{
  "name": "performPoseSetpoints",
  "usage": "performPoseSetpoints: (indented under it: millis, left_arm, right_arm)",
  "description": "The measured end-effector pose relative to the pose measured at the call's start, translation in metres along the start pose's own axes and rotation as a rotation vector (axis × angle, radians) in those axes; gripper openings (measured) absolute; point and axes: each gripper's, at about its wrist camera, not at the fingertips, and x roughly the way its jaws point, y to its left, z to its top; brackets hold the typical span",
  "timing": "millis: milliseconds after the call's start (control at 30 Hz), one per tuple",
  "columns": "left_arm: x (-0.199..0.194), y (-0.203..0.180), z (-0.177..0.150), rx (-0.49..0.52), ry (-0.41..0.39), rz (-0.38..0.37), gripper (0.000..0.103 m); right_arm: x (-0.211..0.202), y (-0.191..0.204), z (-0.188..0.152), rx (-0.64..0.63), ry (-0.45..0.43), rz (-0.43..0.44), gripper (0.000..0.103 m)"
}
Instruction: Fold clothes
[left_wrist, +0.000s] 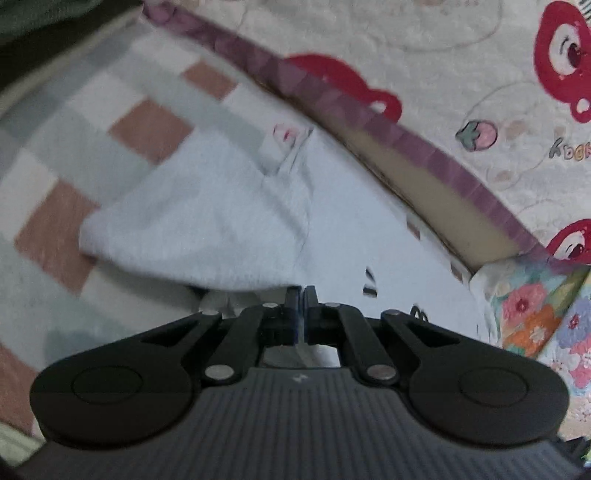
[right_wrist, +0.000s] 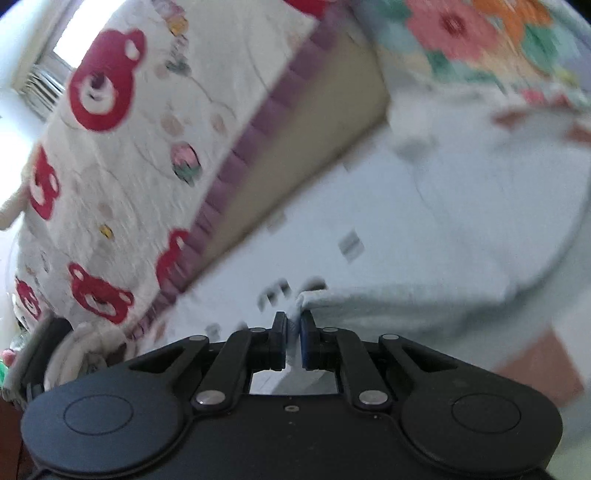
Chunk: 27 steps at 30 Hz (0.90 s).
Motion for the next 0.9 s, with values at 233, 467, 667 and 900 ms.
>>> performPoseSetpoints:
  millis: [233, 467, 667, 900]
  left_arm:
    - [0.025, 0.0, 0.019, -0.013, 0.096, -0.023, 0.002]
    - [0.035, -0.009, 0.034, 0.009, 0.094, -0.075, 0.001]
    - [0.023, -0.056, 0.09, 0.129, -0.058, -0.139, 0.0]
    - [0.05, -0.03, 0.079, 0.161, -0.075, -0.037, 0.0]
  right_arm:
    - [0.032, -0.001, 0.037, -0.037, 0.004, -0.041, 0.01]
    - [0.056, 0.02, 0.062, -0.158, 0.031, -0.067, 0.01]
    - [0.064, 0.057, 0.112, -0.297, -0.077, 0.008, 0.01]
    - [0.055, 0.042, 0.087, -0.367, -0.038, 0.002, 0.009]
